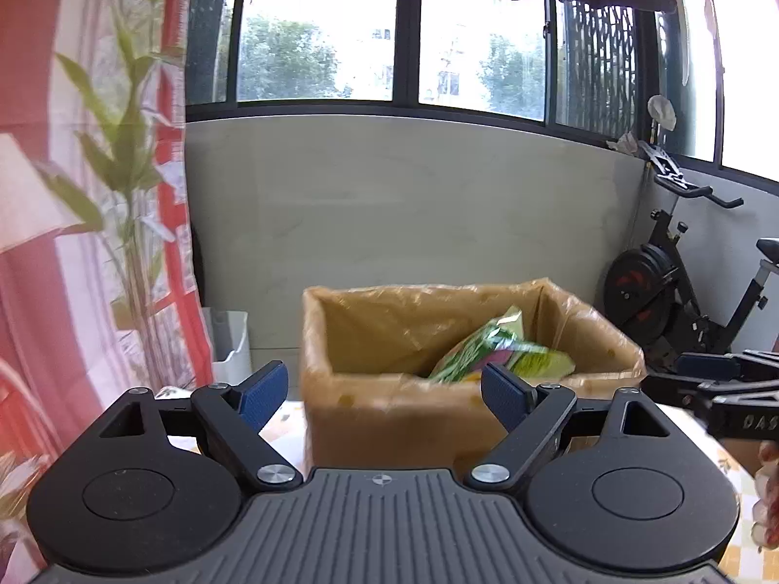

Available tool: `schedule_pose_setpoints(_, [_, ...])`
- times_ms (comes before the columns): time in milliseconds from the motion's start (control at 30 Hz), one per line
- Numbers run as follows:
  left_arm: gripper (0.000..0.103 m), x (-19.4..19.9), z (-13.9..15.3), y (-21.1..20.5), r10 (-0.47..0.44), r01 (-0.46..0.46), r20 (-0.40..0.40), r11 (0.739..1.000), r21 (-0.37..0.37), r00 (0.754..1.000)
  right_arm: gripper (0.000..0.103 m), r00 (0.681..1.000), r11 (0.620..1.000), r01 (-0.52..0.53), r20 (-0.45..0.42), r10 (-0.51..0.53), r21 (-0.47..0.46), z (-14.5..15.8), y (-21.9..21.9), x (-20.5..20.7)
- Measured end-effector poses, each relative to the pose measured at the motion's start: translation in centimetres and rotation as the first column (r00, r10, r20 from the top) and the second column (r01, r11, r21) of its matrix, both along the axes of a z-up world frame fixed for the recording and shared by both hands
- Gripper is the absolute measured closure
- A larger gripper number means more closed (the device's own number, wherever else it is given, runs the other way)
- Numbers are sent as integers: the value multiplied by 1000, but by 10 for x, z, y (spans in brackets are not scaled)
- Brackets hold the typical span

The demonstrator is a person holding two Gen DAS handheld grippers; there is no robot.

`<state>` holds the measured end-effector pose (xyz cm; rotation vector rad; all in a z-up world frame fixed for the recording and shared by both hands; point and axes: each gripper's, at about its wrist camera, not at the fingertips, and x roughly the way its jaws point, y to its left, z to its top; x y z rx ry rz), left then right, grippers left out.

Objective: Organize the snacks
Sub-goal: 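Move both tools back from the box toward the snack pile, then grasp the red packet with the left gripper while the right gripper grasps the orange-labelled bar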

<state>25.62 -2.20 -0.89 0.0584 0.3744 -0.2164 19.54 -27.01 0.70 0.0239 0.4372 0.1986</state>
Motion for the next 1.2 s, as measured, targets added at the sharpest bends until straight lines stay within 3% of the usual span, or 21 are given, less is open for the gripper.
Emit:
schedule_pose_setpoints(233, [15,-31,-33,24,24,-24,-29,1000,3,999,32,1000,1000,-10,-19,11,10,-22,-6,-25])
schedule_pose_setpoints(467, [16,-45,-82,33,-4,7,-111,1000,27,994,32,996,1000,-19,-83,18,-3,-68,-2,-46])
schedule_pose_setpoints(633, [17,-47,-115,36,-9,12,-179,1000,12,984,32,977,990,-117,-188,101,-74,-109,17,-50])
schedule_pose_setpoints(767, [21,-48,-136,40,-9,9,-232,1000,-2,973,32,943,957,-239,-276,187,-165,-140,36,-51])
schedule_pose_setpoints(867, [21,-48,-147,42,-18,19,-259,1000,1,966,32,927,941,-272,-318,200,-202,-156,41,-50])
schedule_pose_setpoints(1100, [21,-45,-162,40,-52,54,-297,999,0,953,33,907,960,-241,-384,171,-142,-166,29,-53])
schedule_pose_setpoints(1200, [21,-44,-170,33,-62,68,-322,998,6,945,39,890,967,-247,-410,199,-67,-162,29,-59])
